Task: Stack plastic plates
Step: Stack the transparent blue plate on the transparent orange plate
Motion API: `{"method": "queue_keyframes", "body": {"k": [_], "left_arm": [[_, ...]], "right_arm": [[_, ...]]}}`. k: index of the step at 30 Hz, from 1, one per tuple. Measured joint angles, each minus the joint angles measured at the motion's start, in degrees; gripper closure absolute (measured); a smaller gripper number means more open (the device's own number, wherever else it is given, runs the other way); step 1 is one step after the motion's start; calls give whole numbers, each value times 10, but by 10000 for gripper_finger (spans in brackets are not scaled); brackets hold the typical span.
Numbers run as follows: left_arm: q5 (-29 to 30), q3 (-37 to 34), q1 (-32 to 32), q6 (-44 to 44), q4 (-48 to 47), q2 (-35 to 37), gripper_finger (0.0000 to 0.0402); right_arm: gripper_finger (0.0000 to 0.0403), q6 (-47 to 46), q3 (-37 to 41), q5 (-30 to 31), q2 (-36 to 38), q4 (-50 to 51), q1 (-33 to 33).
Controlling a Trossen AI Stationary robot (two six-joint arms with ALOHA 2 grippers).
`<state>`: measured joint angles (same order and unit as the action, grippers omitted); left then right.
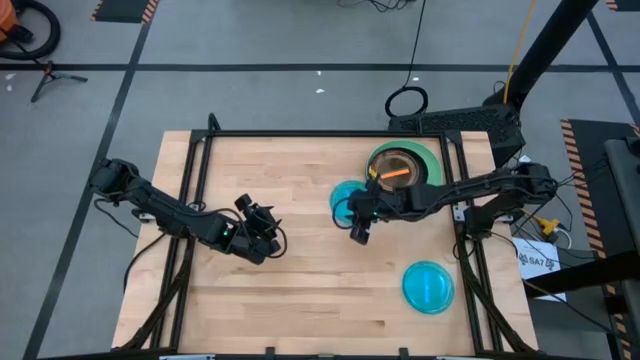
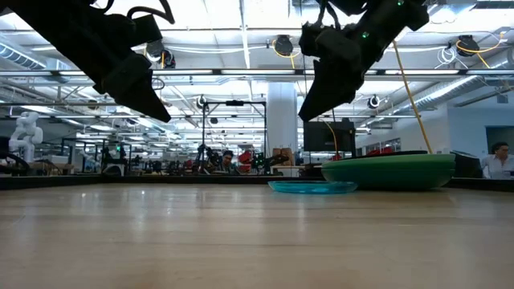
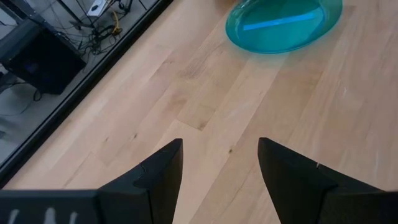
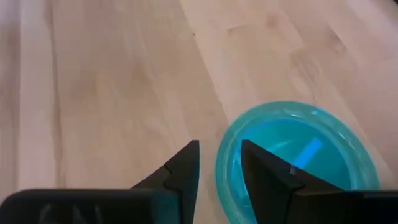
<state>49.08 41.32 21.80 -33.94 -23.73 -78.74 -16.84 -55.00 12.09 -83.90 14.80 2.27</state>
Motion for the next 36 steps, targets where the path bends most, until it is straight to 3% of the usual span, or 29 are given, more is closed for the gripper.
{"method": "queue_keyframes", "body": {"k": [4,11,22,33,36], "left_arm": [[0,0,0,0,0,0,188],[0,0,0,0,0,0,188],[1,0,0,2,0,0,188],[1,0,0,3,0,0,188],[1,0,0,3,0,0,188]], "right_arm": [[291,-7,0,2,-14,-31,11],[291,38,0,-1,-98,-138,31],[291,56,1,3,-162,-50,44],[291,78,1,103,-162,-51,41],[291,83,1,104,-166,-53,37]]}}
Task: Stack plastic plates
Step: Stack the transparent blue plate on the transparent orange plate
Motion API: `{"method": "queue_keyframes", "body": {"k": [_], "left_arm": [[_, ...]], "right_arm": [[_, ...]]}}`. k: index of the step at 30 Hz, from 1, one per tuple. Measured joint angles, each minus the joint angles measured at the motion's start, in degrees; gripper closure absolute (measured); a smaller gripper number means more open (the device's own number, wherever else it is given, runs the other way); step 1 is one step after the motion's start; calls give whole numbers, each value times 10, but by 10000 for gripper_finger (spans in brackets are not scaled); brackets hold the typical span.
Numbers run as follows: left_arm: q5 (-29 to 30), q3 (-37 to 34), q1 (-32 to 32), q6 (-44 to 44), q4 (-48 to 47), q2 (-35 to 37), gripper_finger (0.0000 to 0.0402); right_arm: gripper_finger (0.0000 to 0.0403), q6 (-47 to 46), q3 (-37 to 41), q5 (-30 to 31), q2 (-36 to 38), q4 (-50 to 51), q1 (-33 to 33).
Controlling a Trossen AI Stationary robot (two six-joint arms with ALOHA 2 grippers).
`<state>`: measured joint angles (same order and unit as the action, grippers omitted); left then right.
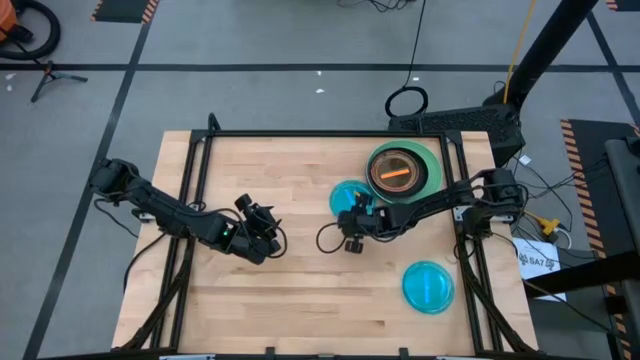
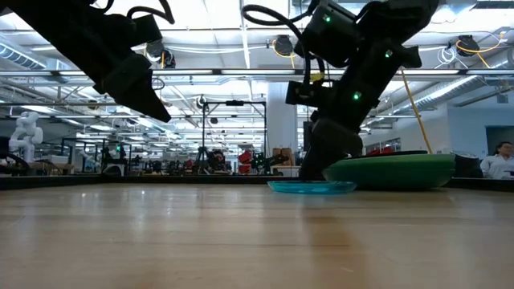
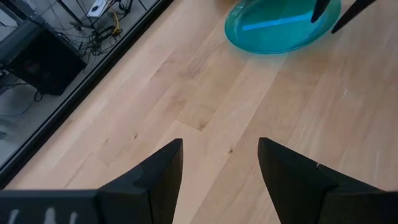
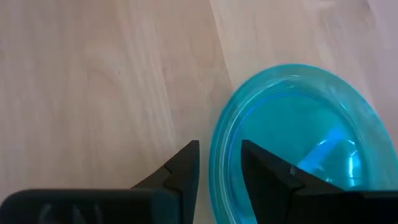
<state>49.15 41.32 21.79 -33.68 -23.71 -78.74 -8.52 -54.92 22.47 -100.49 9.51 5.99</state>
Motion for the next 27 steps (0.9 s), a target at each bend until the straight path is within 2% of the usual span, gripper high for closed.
{"method": "queue_keyframes", "body": {"k": [14,24,27], "left_arm": [[0,0,0,0,0,0,188],[0,0,0,0,0,0,188],[0,0,0,0,0,0,188]], "right_arm": [[298,-12,-2,2,-42,-10,0],[387,-13,-1,-3,-42,-25,1],[399,-13,0,-3,-42,-35,4]]}}
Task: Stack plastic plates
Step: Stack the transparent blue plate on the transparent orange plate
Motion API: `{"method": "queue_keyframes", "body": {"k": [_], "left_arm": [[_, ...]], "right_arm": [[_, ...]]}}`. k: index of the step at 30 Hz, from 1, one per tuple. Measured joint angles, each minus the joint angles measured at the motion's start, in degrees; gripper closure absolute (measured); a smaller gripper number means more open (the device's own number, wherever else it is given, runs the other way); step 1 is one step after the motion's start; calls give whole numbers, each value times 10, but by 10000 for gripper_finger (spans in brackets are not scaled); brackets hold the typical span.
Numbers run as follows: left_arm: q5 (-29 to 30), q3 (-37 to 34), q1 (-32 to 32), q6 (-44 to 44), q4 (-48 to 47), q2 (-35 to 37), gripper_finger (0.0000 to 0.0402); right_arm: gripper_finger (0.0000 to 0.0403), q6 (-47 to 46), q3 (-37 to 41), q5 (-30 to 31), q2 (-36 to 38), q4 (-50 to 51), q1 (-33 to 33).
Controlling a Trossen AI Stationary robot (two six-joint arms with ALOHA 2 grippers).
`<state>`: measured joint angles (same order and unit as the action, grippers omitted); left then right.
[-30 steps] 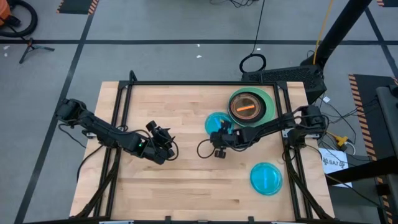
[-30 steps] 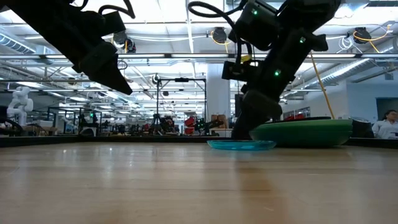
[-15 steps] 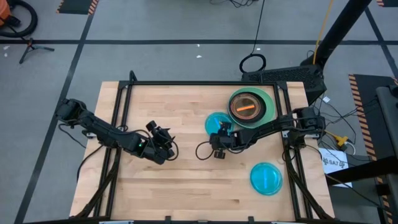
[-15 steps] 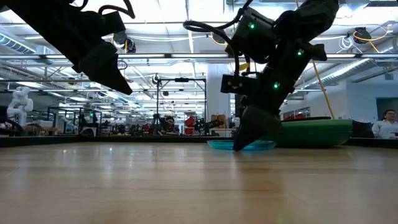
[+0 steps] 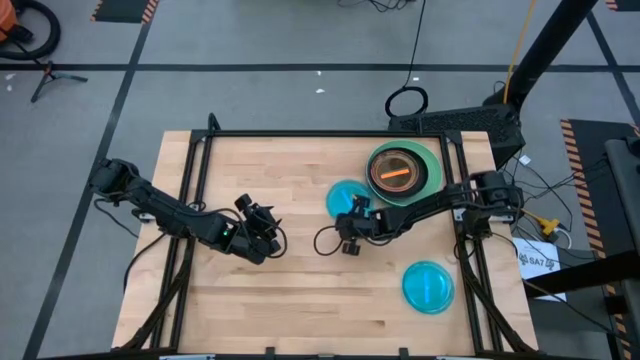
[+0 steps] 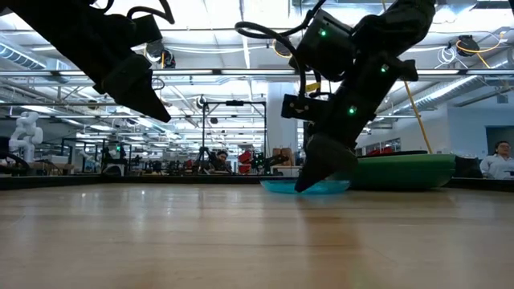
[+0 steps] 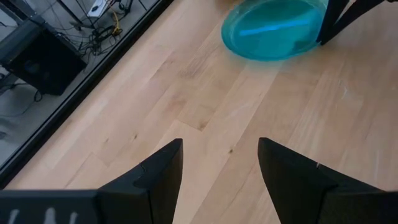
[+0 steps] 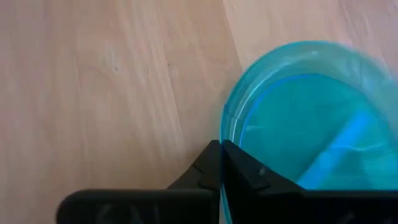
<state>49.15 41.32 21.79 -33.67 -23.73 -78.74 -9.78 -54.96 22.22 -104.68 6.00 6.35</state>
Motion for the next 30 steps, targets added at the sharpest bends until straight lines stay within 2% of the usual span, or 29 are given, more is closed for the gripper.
{"method": "queue_keyframes", "body": {"k": [12,15,30], "left_arm": [[0,0,0,0,0,0,188],[0,0,0,0,0,0,188],[0,0,0,0,0,0,188]], "right_arm": [[400,45,-50,0,0,10,24],[401,61,-81,6,0,52,30],[401,88,-196,116,0,298,38]]}}
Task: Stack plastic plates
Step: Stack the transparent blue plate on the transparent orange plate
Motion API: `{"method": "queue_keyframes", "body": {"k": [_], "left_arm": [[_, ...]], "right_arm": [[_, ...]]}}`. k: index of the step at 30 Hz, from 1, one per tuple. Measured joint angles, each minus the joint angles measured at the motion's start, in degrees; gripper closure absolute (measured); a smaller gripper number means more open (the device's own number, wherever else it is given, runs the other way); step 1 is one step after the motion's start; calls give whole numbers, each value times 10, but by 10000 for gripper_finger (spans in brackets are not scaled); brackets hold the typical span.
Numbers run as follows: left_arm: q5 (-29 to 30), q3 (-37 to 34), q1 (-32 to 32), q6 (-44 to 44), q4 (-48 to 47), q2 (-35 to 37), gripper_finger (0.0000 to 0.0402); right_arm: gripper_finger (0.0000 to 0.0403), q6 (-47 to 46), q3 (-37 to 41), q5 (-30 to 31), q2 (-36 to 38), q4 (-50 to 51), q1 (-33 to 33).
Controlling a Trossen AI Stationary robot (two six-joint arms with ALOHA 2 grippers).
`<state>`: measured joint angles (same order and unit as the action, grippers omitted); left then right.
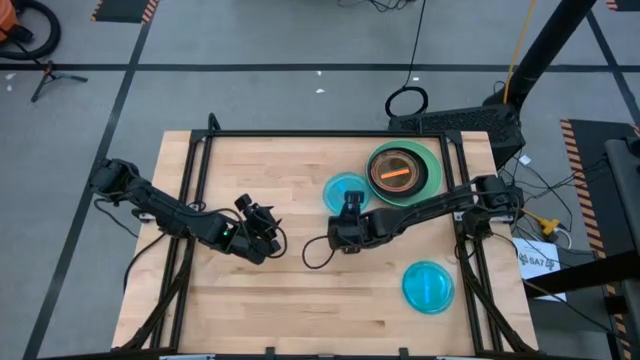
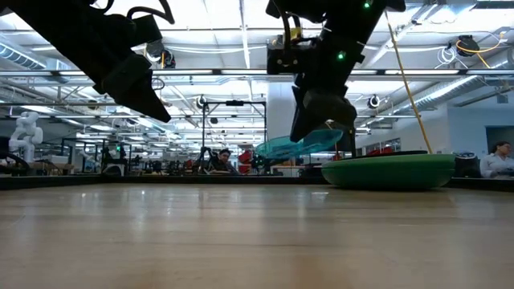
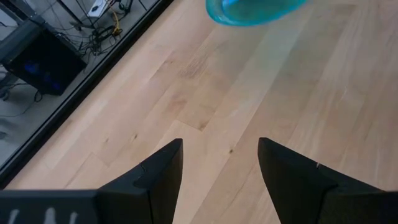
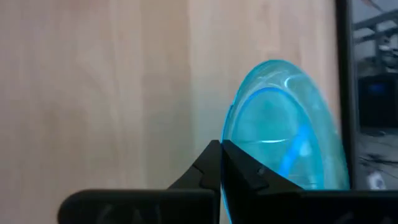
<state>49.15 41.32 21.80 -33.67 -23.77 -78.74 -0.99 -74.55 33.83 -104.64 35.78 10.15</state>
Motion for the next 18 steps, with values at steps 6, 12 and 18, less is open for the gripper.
{"method": "queue_keyframes", "body": {"k": [6,12,18], "left_arm": [[0,0,0,0,0,0,188],[0,0,0,0,0,0,188],[0,0,0,0,0,0,188]], "right_arm": [[401,-12,-26,51,0,92,0],[402,-40,-42,74,3,169,0],[402,-68,-42,84,35,215,-4]]}}
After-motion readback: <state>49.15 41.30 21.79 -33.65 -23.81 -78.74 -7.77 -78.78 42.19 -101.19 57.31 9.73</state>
